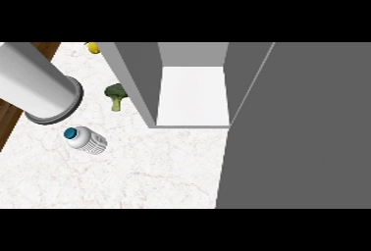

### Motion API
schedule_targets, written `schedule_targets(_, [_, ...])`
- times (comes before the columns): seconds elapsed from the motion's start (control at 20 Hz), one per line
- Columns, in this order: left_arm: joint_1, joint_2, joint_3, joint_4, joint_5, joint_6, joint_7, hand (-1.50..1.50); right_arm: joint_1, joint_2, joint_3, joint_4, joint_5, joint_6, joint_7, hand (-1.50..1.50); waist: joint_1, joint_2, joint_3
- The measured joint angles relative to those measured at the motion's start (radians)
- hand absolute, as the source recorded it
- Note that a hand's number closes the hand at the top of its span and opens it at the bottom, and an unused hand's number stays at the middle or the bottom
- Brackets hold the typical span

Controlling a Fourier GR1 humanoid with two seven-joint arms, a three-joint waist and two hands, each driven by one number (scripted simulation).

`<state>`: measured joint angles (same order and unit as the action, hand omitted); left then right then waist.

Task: Pick up the bottled water, place it into the cabinet and close the cabinet

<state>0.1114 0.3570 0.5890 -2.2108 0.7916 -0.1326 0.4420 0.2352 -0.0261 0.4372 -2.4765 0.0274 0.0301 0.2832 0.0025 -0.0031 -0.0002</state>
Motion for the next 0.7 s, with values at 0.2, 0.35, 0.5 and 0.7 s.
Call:
schedule_targets(0.2, [0.026,-0.005,0.032,-0.033,0.032,-0.009,0.033,-1.5,0.009,0.005,0.054,-0.002,0.018,-0.037,0.001,-1.5,-0.001,0.0,0.0])
schedule_targets(0.35, [0.019,0.01,0.052,-0.012,0.03,-0.02,0.042,-1.5,-0.01,0.007,0.08,-0.005,0.025,-0.067,0.031,-1.5,-0.003,0.0,0.0])
schedule_targets(0.5, [0.017,0.006,0.045,0.008,0.006,-0.036,0.039,-1.5,-0.003,0.002,0.125,-0.001,0.049,-0.096,0.024,-1.5,-0.007,0.0,0.0])
schedule_targets(0.7, [0.003,0.009,0.029,0.024,-0.028,-0.038,0.046,-1.5,-0.003,-0.022,0.142,-0.007,0.058,-0.119,0.028,-1.5,-0.009,0.0,0.0])
